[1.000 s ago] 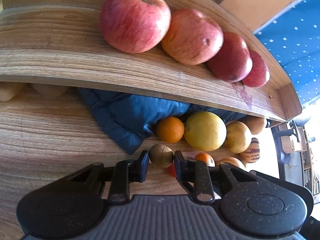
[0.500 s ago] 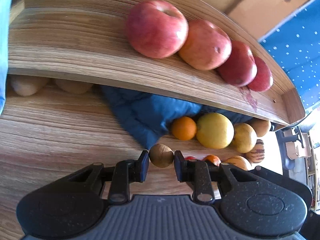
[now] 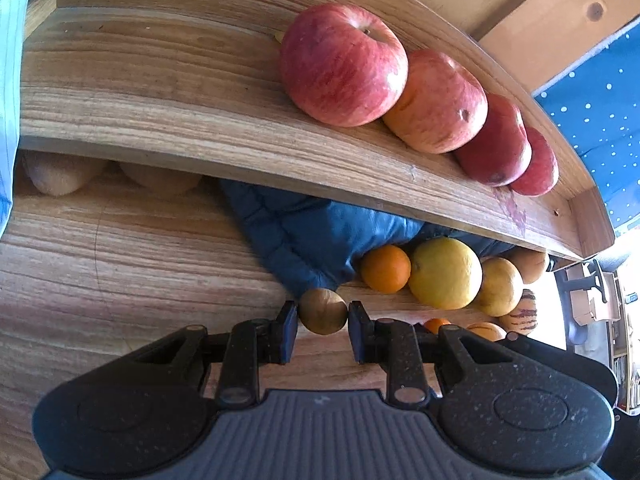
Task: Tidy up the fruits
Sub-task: 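Grasp the brown kiwi with the left tool while the right tool grasps the cherry tomato, then carry kiwi and tomato to the tray and open both tools to release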
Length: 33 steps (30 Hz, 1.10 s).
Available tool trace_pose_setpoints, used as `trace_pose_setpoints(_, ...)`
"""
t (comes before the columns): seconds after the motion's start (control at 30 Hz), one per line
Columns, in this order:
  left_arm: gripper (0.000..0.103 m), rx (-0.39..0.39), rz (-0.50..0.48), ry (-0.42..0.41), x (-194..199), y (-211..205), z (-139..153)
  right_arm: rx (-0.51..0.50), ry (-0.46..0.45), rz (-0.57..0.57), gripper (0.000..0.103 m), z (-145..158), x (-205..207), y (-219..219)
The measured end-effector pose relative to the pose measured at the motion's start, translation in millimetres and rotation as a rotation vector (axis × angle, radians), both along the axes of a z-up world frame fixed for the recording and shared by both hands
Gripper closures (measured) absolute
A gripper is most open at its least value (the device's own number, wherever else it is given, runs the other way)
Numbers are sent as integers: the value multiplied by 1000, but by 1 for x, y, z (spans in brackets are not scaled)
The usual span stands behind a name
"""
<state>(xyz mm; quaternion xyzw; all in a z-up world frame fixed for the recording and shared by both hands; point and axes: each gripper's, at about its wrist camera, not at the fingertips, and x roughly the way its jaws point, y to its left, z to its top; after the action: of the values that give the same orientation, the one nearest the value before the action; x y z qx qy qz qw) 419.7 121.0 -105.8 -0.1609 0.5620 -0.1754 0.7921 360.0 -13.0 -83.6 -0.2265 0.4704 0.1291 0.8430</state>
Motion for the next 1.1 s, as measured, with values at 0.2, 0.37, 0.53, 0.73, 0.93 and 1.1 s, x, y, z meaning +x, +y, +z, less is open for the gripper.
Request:
trace_pose_setpoints(0.2, 74, 37, -25, -30, -13, -12, 12, 26, -77, -2, 80, 15, -22, -4)
trace_pose_setpoints(0.37, 74, 62, -77, -65, -34, -41, 26, 32, -129, -34, 80, 29, -53, -24)
trace_pose_setpoints(0.53, 74, 68, -154, -93, -59, -81, 36, 27, -154, -112, 80, 35, -88, -60)
trace_pose_setpoints(0.73, 74, 65, -294, -91, -98, -136, 37, 14, -122, -255, 80, 33, -138, -102)
trace_pose_setpoints(0.93, 74, 56, -410, -55, -134, -192, 26, -5, -90, -386, 79, 28, -187, -148)
trace_pose_setpoints(1.1, 73, 63, -489, -31, -162, -226, 19, -2, -73, -459, 79, 26, -218, -175)
